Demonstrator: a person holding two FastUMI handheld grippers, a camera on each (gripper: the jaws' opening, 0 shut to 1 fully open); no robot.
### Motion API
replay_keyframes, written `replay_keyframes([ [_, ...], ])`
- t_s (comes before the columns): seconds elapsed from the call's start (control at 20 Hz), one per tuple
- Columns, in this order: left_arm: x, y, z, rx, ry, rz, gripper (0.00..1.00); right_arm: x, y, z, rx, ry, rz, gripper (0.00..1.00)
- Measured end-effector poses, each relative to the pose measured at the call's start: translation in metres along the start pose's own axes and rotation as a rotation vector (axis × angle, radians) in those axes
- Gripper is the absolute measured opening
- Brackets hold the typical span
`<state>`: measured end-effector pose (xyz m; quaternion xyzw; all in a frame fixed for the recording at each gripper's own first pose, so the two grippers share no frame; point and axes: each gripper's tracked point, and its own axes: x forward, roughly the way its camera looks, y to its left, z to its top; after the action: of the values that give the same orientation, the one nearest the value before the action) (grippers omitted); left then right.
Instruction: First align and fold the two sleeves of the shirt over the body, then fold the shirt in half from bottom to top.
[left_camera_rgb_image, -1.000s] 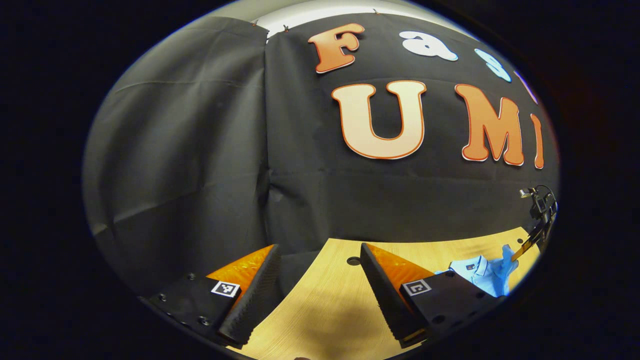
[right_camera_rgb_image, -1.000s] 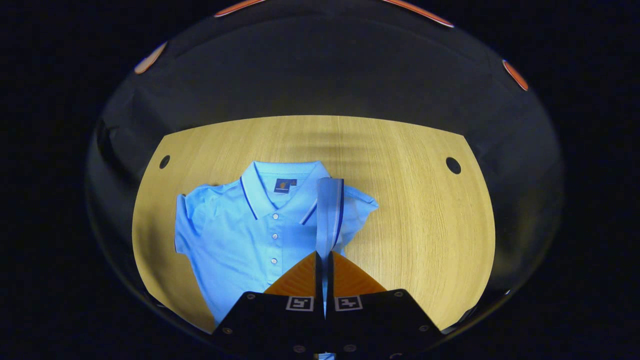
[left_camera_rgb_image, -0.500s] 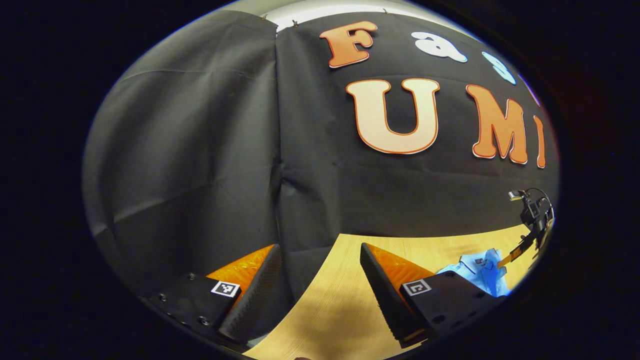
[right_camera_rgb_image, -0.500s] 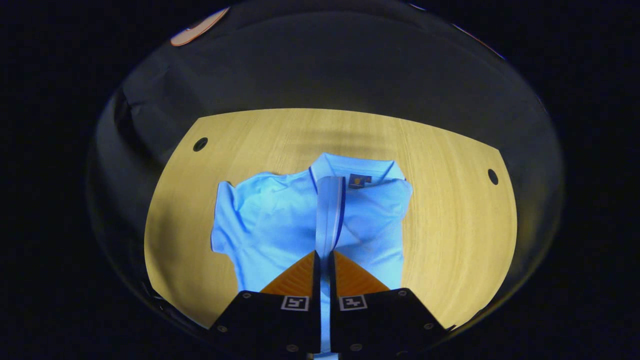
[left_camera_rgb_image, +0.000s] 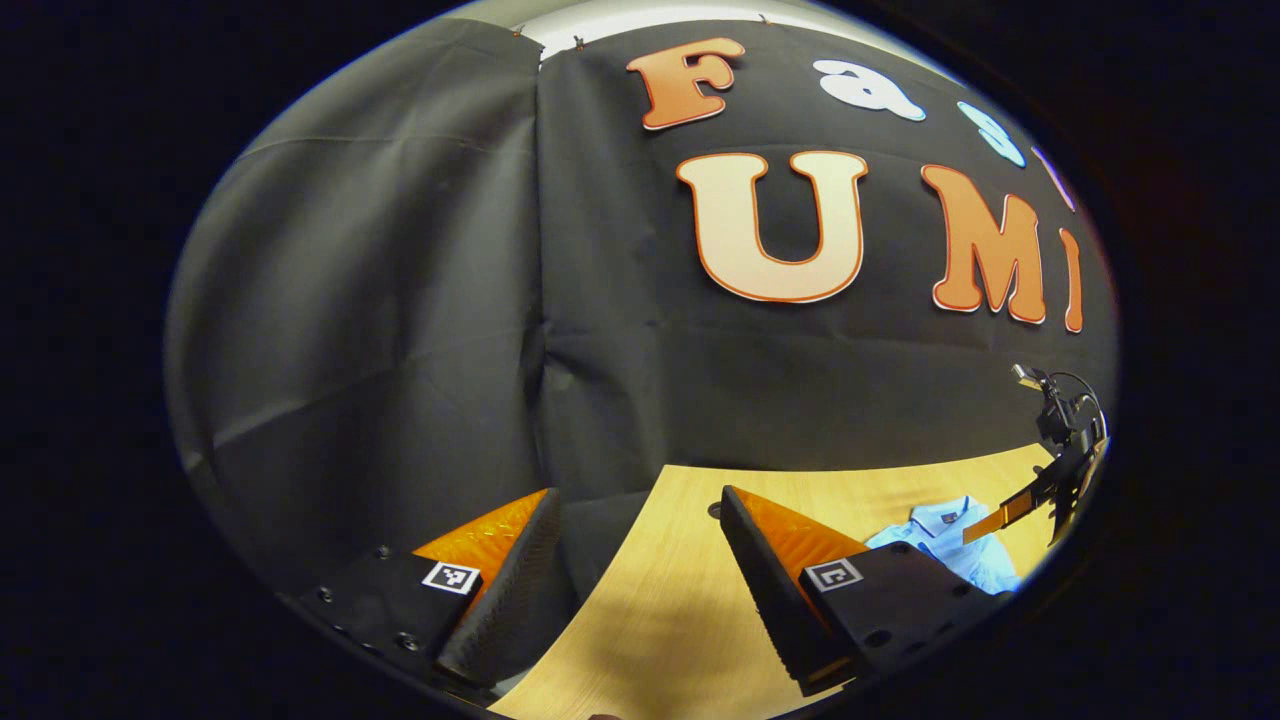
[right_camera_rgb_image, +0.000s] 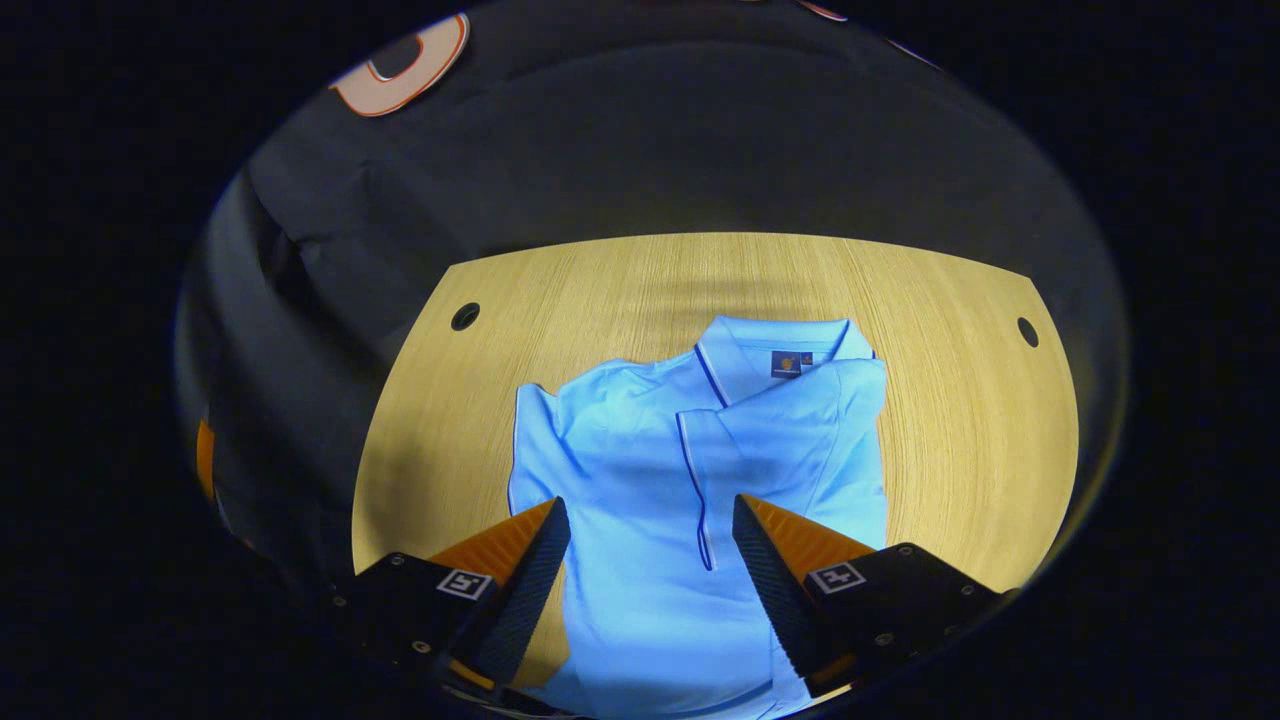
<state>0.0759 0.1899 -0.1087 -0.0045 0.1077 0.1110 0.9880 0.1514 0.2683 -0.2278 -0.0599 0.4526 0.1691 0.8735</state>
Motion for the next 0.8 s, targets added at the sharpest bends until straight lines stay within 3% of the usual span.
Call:
replay_keyframes([
  [0.2, 0.009, -0.034, 0.002, 0.003, 0.004, -0.057, 1.00, -0.023, -0.025, 0.014, -0.020, -0.084, -0.056, 0.99],
  [0.4, 0.031, -0.077, -0.018, -0.012, 0.067, -0.129, 1.00, -0.053, -0.043, 0.019, 0.016, -0.132, -0.051, 0.99],
  [0.6, 0.063, -0.127, -0.043, -0.013, 0.179, -0.185, 1.00, -0.077, -0.074, 0.016, 0.054, -0.159, -0.049, 0.99],
  [0.8, 0.084, -0.187, -0.068, -0.054, 0.356, -0.297, 1.00, -0.096, -0.114, 0.011, 0.106, -0.181, -0.064, 0.99],
])
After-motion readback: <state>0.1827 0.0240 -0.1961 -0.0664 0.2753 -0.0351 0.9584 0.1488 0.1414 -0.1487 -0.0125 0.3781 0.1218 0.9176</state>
